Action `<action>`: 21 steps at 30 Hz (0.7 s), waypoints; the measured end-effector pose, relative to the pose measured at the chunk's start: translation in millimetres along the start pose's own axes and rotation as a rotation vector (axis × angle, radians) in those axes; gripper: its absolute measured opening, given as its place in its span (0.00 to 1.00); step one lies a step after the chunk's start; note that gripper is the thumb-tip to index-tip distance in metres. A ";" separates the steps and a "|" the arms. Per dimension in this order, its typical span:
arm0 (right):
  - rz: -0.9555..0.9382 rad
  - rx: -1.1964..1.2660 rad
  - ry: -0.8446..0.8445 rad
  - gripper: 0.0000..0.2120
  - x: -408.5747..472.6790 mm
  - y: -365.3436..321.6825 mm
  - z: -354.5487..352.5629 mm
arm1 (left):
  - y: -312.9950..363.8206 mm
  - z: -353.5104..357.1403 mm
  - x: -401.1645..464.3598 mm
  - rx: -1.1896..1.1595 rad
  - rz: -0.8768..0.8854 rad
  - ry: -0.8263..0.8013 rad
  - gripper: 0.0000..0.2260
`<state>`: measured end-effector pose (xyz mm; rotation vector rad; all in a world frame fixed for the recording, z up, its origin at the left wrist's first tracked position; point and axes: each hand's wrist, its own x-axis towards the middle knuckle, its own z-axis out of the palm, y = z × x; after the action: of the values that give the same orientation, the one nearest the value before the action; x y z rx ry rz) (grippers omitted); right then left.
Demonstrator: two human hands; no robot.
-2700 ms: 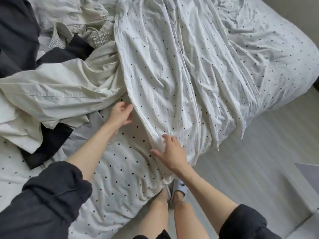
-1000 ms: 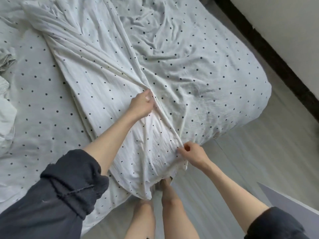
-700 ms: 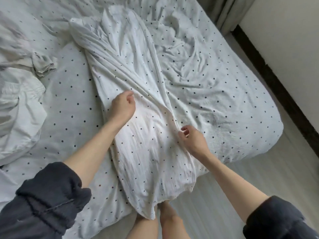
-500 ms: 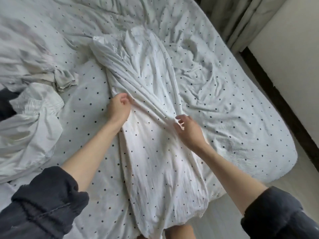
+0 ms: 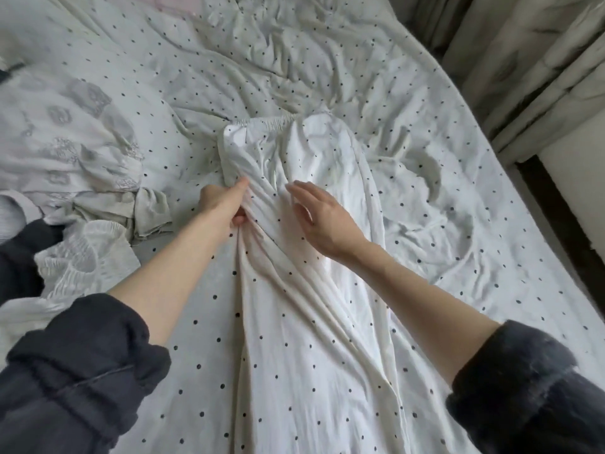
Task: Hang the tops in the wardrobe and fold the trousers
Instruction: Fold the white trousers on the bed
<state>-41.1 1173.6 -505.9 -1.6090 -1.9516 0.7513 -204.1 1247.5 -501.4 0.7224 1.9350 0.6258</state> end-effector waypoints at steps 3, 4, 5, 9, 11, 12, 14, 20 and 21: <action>-0.039 -0.116 -0.084 0.17 22.4 13.8 3.1 | 20.6 3.8 13.8 -0.216 -0.103 -0.045 0.14; -0.033 -0.150 -0.128 0.17 25.7 16.6 1.7 | 24.4 4.5 17.7 -0.244 -0.121 -0.045 0.16; -0.031 -0.178 -0.186 0.17 32.9 21.6 -0.7 | 30.6 5.1 24.0 -0.255 -0.133 -0.023 0.17; -0.057 -0.206 -0.296 0.20 36.8 25.3 -8.8 | 39.4 2.5 26.2 -0.059 0.045 0.183 0.02; -0.059 -0.164 -0.287 0.17 38.2 25.7 -12.9 | 46.9 1.1 20.1 0.043 0.144 0.254 0.03; -0.048 -0.128 -0.272 0.16 38.1 25.4 -14.9 | 50.6 -1.1 19.6 0.044 0.150 0.252 0.04; -0.015 -0.026 -0.224 0.15 38.7 23.8 -20.0 | 60.4 -6.3 19.2 -0.007 0.142 0.227 0.06; 0.370 0.508 -0.053 0.13 42.3 23.8 -41.9 | 94.3 10.7 -2.8 0.078 0.395 0.182 0.10; 0.436 0.622 -0.017 0.13 40.9 25.9 -49.4 | 101.4 21.3 -8.6 0.086 0.446 0.155 0.10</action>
<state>3.7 1222.7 -486.8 -1.6179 -1.1883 1.3791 -158.9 1314.6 -436.0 1.2082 1.9624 0.8935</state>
